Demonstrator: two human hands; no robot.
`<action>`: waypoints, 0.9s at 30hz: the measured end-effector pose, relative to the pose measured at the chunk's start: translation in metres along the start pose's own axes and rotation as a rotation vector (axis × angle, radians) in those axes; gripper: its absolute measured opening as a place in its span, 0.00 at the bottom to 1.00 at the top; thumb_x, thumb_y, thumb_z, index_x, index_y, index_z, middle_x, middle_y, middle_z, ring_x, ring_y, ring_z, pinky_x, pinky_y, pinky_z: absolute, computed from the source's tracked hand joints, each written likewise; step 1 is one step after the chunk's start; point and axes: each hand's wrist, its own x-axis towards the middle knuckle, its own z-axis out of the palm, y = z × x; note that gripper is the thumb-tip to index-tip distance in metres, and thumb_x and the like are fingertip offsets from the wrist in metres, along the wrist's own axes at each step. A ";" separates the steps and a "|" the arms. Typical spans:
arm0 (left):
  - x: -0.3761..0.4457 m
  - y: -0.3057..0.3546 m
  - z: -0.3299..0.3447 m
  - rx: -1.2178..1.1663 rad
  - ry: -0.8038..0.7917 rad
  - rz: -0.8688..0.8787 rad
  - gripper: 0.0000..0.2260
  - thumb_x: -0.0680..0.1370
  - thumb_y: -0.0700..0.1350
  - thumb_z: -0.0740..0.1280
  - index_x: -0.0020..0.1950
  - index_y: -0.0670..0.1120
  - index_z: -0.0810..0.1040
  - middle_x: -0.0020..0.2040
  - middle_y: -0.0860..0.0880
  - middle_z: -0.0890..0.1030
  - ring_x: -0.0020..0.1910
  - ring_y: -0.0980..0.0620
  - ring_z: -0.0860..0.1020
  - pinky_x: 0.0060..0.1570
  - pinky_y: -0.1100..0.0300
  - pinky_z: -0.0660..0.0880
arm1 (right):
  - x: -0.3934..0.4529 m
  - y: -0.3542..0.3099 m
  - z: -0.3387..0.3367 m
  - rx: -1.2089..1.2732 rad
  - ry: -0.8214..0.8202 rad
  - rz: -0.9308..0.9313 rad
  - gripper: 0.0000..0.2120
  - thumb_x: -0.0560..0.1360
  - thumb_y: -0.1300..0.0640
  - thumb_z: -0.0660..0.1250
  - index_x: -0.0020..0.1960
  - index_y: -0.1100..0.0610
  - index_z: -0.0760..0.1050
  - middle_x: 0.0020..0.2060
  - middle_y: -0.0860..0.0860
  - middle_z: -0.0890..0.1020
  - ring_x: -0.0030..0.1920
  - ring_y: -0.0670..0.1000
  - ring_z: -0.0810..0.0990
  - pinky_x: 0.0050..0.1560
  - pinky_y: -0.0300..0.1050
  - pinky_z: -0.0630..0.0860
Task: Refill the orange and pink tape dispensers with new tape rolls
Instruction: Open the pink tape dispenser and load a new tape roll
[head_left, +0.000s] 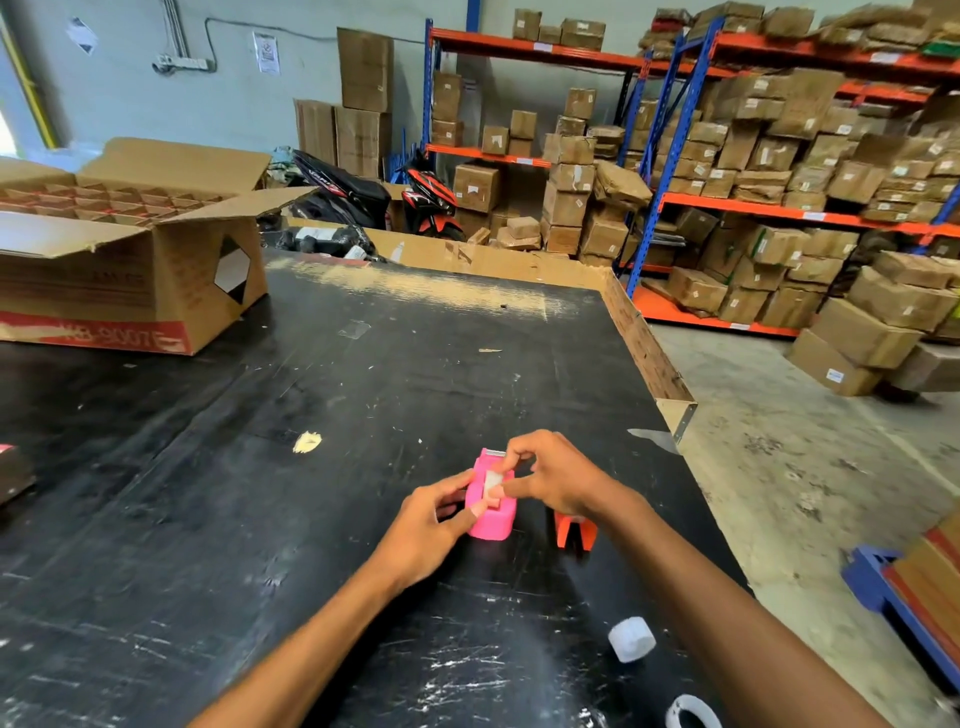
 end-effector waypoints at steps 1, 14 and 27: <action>0.001 0.001 0.000 -0.002 0.000 0.007 0.23 0.74 0.46 0.70 0.68 0.48 0.73 0.63 0.52 0.80 0.62 0.56 0.78 0.68 0.51 0.71 | 0.000 0.000 -0.001 -0.018 -0.009 -0.015 0.06 0.66 0.56 0.77 0.39 0.55 0.81 0.42 0.53 0.84 0.45 0.55 0.80 0.46 0.54 0.76; -0.013 -0.006 0.004 0.070 0.019 0.083 0.20 0.75 0.46 0.70 0.67 0.47 0.76 0.66 0.53 0.78 0.65 0.59 0.75 0.69 0.56 0.70 | -0.013 -0.005 0.002 -0.044 -0.054 0.020 0.10 0.72 0.51 0.71 0.47 0.56 0.84 0.32 0.45 0.81 0.33 0.42 0.75 0.39 0.41 0.73; -0.009 -0.004 0.001 0.055 0.030 0.055 0.20 0.74 0.46 0.70 0.65 0.47 0.77 0.64 0.52 0.80 0.63 0.60 0.76 0.67 0.60 0.70 | -0.017 -0.016 0.005 -0.084 0.046 -0.095 0.02 0.71 0.62 0.71 0.43 0.58 0.83 0.26 0.40 0.75 0.26 0.34 0.74 0.34 0.31 0.70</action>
